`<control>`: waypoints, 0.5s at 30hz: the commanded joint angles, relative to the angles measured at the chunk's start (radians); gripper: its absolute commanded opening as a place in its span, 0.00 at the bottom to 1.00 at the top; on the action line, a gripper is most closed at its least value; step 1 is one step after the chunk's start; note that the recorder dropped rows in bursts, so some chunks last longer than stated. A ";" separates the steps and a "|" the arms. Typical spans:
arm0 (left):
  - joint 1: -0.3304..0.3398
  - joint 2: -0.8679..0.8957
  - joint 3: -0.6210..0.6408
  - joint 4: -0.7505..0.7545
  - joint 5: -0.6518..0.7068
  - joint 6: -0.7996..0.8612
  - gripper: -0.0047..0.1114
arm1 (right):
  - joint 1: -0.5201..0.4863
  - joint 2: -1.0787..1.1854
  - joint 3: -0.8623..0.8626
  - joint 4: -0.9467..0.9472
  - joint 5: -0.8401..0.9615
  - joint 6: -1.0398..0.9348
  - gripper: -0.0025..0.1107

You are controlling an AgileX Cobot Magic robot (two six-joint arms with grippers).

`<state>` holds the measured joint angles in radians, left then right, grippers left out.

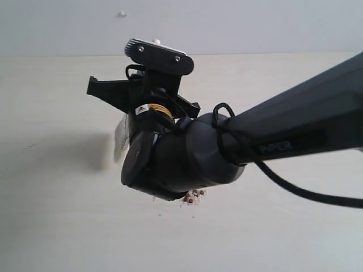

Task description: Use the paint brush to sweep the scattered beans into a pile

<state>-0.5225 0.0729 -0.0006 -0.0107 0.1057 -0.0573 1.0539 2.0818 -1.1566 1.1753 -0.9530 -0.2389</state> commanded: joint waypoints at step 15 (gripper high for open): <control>0.002 -0.003 0.001 -0.009 -0.002 -0.002 0.04 | -0.030 0.006 -0.045 0.371 -0.051 -0.329 0.02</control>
<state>-0.5225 0.0729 -0.0006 -0.0107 0.1057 -0.0573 1.0265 2.1073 -1.2018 1.5186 -1.0034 -0.5161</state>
